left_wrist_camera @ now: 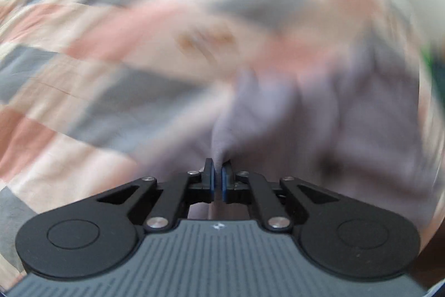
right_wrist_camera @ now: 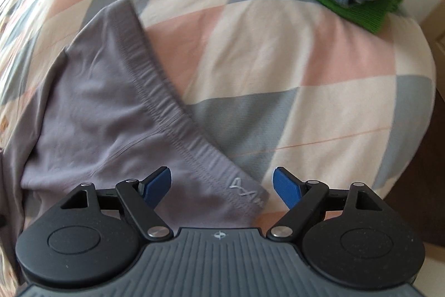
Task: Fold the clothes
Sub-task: 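Smooth the grey garment flat with the open right gripper while the left gripper pinches its edge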
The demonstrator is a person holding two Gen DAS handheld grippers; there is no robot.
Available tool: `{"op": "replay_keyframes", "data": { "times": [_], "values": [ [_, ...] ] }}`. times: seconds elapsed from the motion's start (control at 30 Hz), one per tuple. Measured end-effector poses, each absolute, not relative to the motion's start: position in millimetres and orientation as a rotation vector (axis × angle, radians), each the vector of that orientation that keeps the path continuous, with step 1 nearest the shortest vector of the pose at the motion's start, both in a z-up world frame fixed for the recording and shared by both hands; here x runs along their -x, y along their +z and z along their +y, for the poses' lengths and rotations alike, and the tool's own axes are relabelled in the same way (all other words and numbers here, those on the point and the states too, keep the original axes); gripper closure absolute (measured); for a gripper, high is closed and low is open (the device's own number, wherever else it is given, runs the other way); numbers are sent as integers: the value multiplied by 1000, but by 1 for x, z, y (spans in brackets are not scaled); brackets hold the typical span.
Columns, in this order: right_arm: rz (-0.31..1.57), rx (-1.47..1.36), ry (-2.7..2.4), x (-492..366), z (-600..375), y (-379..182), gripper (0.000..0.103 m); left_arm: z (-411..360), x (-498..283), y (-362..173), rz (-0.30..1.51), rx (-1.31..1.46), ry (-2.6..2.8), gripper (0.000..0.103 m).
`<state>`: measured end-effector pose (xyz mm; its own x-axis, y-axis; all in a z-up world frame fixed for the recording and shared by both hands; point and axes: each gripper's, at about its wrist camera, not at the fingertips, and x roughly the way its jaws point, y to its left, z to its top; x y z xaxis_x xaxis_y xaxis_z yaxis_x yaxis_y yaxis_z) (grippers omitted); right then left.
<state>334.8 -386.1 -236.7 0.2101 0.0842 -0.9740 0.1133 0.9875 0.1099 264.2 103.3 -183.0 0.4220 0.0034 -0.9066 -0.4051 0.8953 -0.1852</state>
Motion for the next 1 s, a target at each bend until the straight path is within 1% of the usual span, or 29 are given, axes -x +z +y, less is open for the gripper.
{"op": "replay_keyframes", "data": {
  "times": [0.07,0.1,0.17,0.2,0.27,0.33,0.37,0.5,0.57,0.7,0.87,0.9,0.93,1.0],
  "values": [
    [1346,-201,-52,-335,-386,-235,20,167,-265,-155,959,571,396,100],
    [1336,-216,-66,-335,-385,-234,21,198,-264,-145,882,621,482,97],
    [1314,-238,-74,-337,-377,-232,21,251,-263,-134,801,663,667,90],
    [1305,-242,-71,-338,-370,-232,21,272,-262,-131,790,665,736,85],
    [1295,-242,-55,-338,-355,-231,21,300,-254,-132,795,638,804,85],
    [1296,-240,-28,-337,-338,-230,21,312,-243,-142,846,587,842,78],
    [1297,-238,-15,-337,-331,-229,21,314,-237,-151,887,565,859,70],
    [1304,-240,27,-333,-307,-229,21,315,-212,-203,1045,626,841,69],
    [1305,-225,52,-330,-294,-228,21,319,-207,-227,1072,711,820,69],
    [1294,-180,105,-324,-267,-221,21,332,-221,-257,1036,854,785,69],
    [1285,-158,151,-314,-240,-215,21,361,-261,-275,971,894,762,68],
    [1287,-160,156,-312,-236,-215,21,368,-266,-276,930,934,748,61],
    [1291,-163,158,-309,-232,-215,21,376,-272,-277,892,970,744,57],
    [1302,-169,159,-302,-227,-216,21,388,-284,-282,872,993,758,41]
  ]
}}
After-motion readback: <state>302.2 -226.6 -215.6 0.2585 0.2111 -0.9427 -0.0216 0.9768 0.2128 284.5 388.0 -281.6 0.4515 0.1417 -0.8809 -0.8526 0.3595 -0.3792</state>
